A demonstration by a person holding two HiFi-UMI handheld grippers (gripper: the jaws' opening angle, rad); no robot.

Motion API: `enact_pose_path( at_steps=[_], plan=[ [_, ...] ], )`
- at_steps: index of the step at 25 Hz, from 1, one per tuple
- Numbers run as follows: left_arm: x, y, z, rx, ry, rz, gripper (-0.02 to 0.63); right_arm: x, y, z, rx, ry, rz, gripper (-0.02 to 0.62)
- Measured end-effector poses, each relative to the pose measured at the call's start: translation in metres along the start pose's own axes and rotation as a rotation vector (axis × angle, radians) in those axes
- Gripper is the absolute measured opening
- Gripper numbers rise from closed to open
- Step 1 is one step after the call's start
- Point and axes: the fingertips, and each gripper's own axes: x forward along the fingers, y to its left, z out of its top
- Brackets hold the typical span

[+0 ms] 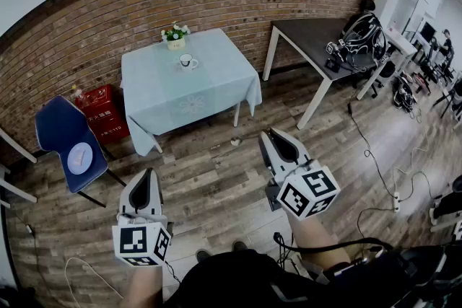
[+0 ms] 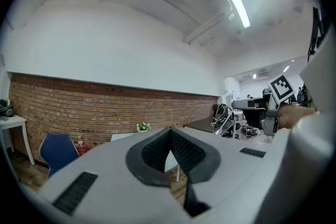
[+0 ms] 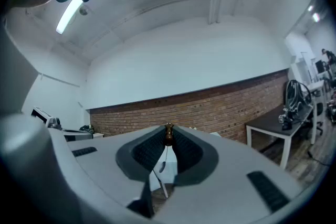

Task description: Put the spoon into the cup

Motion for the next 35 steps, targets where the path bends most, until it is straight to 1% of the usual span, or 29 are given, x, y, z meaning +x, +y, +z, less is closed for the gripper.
enact_pose_path(
  at_steps=[7,11,15,21,29,32,35],
  plan=[
    [-0.001,0.001,-0.009,-0.013,0.014,-0.016,0.009,0.0,0.003,0.0,-0.007,-0.006,-0.014,0.052],
    [0.002,0.005,-0.007,-0.005,0.02,-0.015,0.009,0.003,0.006,0.006,-0.016,0.004,-0.02,0.052],
    [0.002,0.006,-0.006,0.0,0.01,-0.018,0.009,0.004,0.005,0.004,-0.019,-0.01,-0.025,0.052],
    [0.0,0.013,-0.005,-0.008,0.012,-0.023,0.009,0.009,0.01,0.007,0.024,-0.025,-0.021,0.052],
    [-0.003,0.032,-0.006,-0.021,-0.007,-0.053,0.009,0.021,0.033,0.002,0.029,-0.004,-0.026,0.052],
    [-0.002,0.041,-0.008,-0.019,-0.014,-0.07,0.009,0.026,0.045,-0.001,0.021,-0.011,-0.012,0.052],
    [-0.002,0.047,-0.008,-0.013,-0.024,-0.095,0.009,0.033,0.056,-0.004,0.003,0.004,-0.016,0.052]
  ],
)
